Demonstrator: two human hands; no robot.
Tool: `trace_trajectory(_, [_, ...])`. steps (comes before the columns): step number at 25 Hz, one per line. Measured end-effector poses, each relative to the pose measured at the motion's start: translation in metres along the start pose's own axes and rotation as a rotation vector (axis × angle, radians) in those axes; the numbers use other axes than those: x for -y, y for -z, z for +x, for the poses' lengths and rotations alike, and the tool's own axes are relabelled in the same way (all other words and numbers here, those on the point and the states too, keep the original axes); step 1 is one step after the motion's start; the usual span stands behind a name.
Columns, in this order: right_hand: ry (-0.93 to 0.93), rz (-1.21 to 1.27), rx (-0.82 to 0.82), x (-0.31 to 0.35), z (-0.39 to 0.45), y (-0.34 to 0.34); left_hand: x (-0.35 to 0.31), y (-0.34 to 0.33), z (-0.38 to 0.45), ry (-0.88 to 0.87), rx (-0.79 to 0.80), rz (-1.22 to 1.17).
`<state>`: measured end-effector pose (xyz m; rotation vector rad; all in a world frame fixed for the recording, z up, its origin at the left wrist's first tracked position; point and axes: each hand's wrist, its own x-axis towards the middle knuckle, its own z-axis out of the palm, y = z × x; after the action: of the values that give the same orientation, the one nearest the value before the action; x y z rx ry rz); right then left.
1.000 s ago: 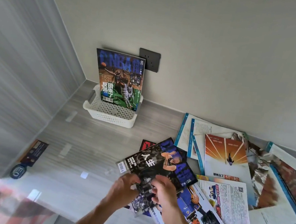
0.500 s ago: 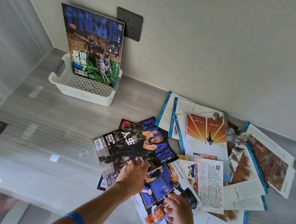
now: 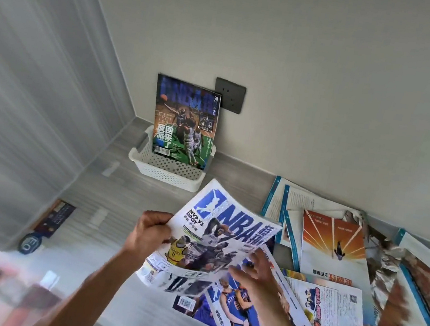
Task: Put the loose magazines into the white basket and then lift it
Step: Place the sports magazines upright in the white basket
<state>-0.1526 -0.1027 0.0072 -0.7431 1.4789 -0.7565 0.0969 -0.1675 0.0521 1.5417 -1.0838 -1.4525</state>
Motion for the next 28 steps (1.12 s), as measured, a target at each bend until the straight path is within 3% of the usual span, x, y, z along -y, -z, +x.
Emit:
trace_trajectory(2, [0.022,0.039,0.117,0.024,0.011,-0.020,0.000,0.021,-0.004,0.047,-0.072,-0.123])
trace_trajectory(4, [0.098,-0.071,0.163,0.037,0.016,-0.035,0.008,0.035,0.000,0.061,-0.119,-0.138])
trace_trajectory(10, [0.297,-0.197,0.033,0.057,0.032,-0.063,0.017,0.068,0.025,-0.153,-0.166,-0.130])
trace_trajectory(14, [0.264,-0.341,-0.055,0.060,0.050,-0.092,0.016,0.086,0.037,-0.206,-0.252,-0.070])
trace_trajectory(23, [0.316,-0.249,-0.005,0.063,0.080,-0.153,0.033,0.144,0.044,-0.077,-0.370,0.180])
trace_trajectory(28, [0.478,-0.087,-0.126,0.138,0.101,-0.154,-0.032,0.159,0.089,-0.331,-0.286,0.035])
